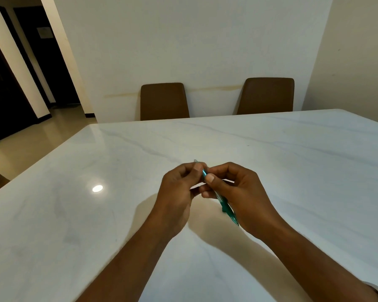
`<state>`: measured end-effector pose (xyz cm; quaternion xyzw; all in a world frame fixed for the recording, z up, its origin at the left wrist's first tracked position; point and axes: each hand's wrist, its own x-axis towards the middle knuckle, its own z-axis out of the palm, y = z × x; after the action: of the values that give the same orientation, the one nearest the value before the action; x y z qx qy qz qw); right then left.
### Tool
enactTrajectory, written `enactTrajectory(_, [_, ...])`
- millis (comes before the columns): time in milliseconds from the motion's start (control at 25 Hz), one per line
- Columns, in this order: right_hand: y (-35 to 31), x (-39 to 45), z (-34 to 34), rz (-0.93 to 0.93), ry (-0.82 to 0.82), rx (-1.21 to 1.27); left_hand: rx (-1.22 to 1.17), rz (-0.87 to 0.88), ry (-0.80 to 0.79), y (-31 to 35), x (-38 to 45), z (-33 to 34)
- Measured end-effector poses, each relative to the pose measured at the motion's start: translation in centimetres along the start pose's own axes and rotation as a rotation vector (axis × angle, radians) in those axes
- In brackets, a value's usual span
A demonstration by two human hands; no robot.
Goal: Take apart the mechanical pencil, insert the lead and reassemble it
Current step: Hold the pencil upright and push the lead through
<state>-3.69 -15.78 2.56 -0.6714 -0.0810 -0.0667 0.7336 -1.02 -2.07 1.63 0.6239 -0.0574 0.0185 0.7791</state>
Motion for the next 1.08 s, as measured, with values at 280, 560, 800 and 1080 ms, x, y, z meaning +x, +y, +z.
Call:
enactTrajectory(280, [0.9,0.9,-1.1,-0.094,0.238,-0.434,-0.358,0.101,-0.031,5.5,2.8,-0.1])
enactTrajectory(560, [1.5,0.9,-2.0,-0.090,0.282,-0.467,-0.264,0.050,-0.057,3.8,3.8,0.6])
enactTrajectory(800, [1.9,1.3,-1.4,-0.072,0.240,-0.472,-0.440,0.041,-0.040,4.4,3.5,-0.5])
enactTrajectory(1080, [2.0,1.3,-1.3,-0.066,0.235,-0.472,-0.529,0.028,-0.085,4.7,3.4,-0.8])
